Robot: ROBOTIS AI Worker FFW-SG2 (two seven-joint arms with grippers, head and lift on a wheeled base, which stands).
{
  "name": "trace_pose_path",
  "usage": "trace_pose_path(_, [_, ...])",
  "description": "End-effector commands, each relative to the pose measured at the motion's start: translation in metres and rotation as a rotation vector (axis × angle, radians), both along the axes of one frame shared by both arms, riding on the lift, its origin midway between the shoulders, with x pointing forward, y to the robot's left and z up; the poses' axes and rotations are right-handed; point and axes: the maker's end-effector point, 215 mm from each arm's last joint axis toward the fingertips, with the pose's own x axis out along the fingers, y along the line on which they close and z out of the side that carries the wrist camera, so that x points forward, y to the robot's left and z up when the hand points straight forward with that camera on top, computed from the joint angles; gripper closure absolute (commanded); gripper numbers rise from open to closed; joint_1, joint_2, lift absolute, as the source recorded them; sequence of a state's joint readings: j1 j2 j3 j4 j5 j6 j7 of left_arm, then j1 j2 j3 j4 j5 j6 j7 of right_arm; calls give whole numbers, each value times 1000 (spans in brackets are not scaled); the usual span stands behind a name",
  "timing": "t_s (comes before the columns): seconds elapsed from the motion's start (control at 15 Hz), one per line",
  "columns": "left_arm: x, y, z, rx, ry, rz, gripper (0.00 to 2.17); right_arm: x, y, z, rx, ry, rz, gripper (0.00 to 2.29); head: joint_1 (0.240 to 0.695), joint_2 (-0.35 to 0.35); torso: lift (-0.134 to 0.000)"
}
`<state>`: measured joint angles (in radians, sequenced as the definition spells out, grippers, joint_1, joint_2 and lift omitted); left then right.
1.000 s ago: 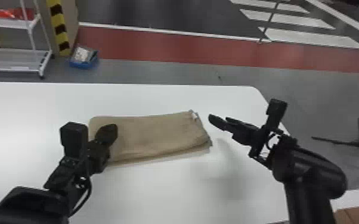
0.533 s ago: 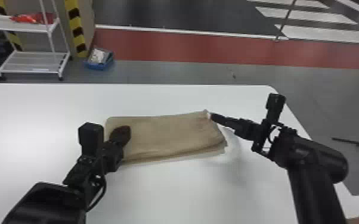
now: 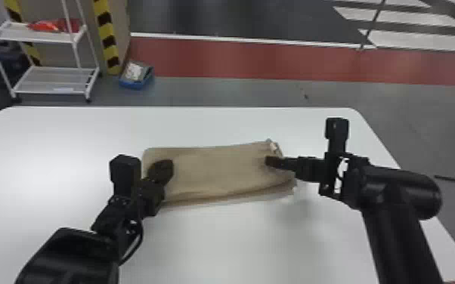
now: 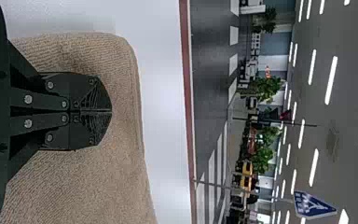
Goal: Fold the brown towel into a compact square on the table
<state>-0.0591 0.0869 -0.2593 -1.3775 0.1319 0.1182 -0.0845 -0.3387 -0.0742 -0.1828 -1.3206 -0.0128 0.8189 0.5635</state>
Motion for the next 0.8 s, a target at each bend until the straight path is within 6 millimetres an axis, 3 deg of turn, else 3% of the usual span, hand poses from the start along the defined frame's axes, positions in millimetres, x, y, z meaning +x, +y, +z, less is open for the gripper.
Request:
trace_pose_path(0.0, [0,2,0,1,-2,0,2142,-1,3,-1,-14,24,10,583,695,-122,-123])
trace_pose_path(0.13, [0,0,0,-2,0,-3,2142,2,9,10,-1,-5,29,1048,695,-117,-123])
trace_pose_path(0.33, [-1,1,-2,3,3,-1,2142,6,25,35,13,-56,49,1406,695,-110,-123])
trace_pose_path(0.53, [-2,1,-6,5,10,-4,2142,2,52,66,62,-100,88,1480,695,-98,-123])
trace_pose_path(0.73, [-3,-4,-7,5,14,-10,2142,-4,99,94,109,-95,141,1480,695,-71,-123])
